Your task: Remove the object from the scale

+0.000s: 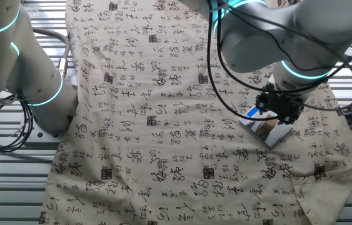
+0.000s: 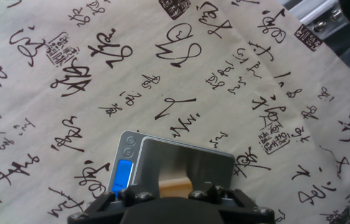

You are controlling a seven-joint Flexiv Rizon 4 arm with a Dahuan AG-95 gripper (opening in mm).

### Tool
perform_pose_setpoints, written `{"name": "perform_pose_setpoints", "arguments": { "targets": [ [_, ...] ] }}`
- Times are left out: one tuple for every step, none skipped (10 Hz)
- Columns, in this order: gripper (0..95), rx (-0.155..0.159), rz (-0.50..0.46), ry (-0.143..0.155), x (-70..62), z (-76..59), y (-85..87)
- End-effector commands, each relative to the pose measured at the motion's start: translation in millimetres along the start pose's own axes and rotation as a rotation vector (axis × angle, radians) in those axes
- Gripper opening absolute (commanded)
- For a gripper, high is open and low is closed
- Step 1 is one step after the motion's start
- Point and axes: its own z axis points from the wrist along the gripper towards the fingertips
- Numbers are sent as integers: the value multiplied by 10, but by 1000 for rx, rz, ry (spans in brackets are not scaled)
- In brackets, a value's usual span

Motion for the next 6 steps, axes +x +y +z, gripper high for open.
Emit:
{"name": "perform_pose_setpoints", "arguments": {
  "targets": [
    [380,1,-1,2,8,5,7],
    [380,1,-1,3,9,12,8],
    [380,2,0,2,11,19,8],
    [380,2,0,2,19,26,7],
    [380,2,0,1,25,34,6],
    [380,3,-2,2,34,44,6]
  ]
}}
